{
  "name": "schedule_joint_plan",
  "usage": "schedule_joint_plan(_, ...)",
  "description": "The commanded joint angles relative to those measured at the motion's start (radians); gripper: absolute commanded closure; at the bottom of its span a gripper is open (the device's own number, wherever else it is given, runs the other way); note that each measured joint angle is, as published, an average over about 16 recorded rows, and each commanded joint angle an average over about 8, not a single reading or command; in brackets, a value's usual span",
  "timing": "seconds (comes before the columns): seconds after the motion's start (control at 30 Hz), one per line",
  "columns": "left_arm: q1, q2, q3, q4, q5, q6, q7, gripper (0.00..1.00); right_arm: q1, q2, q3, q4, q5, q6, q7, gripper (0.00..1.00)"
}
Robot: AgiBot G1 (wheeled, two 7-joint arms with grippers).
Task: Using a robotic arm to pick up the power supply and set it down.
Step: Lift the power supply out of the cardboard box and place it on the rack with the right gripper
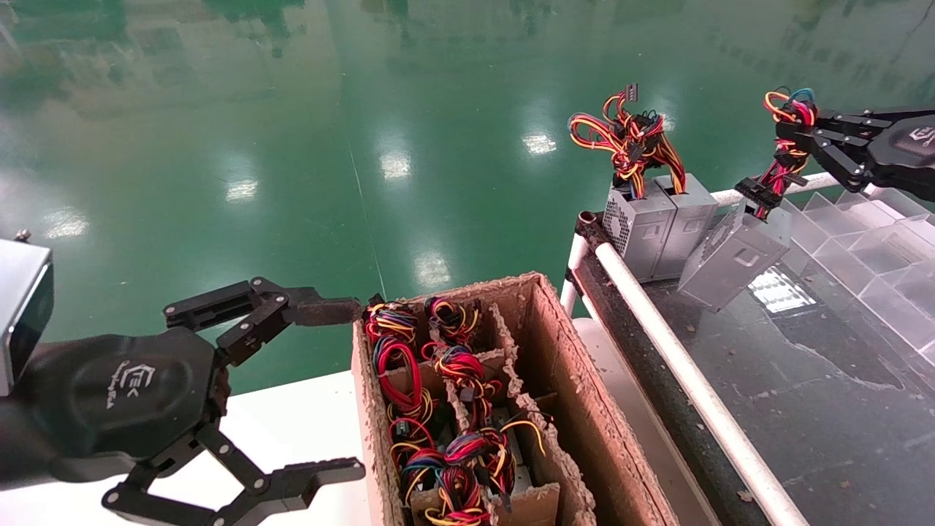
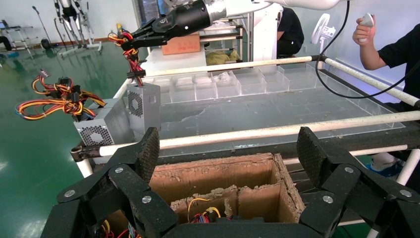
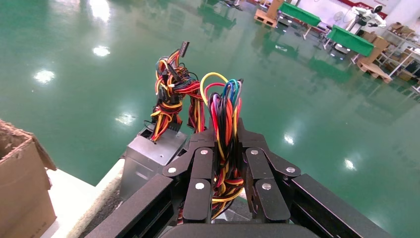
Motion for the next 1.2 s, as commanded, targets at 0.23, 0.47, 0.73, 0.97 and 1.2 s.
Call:
schedule_joint_plan(0.23,0.000,0.000,0.000,0.000,0.000,0.000,0.000,0.00,0.031,-0.027,-0.007,-0.076,-0.014,0.038,-0.034,1.00)
schedule_joint_plan(0.47,0.000,0.000,0.001,0.000,-0.001,0.000,0.000,0.00,0.050,-0.062,-0.013,-0.118,-0.024,0.112,-0.048,1.00)
schedule_joint_plan(0.73,0.000,-0.001,0.001,0.000,-0.001,-0.001,0.001,0.00,0.068,-0.105,-0.015,-0.134,-0.029,0.195,-0.069,1.00)
schedule_joint_plan(0.97,0.000,-0.001,0.002,0.000,-0.001,-0.001,0.001,0.00,0.080,-0.143,-0.016,-0.142,-0.030,0.244,-0.073,1.00)
schedule_joint_plan(1.2,0.000,-0.001,0.002,0.000,-0.002,-0.001,0.001,0.00,0.088,-0.192,-0.019,-0.153,-0.035,0.316,-0.073,1.00)
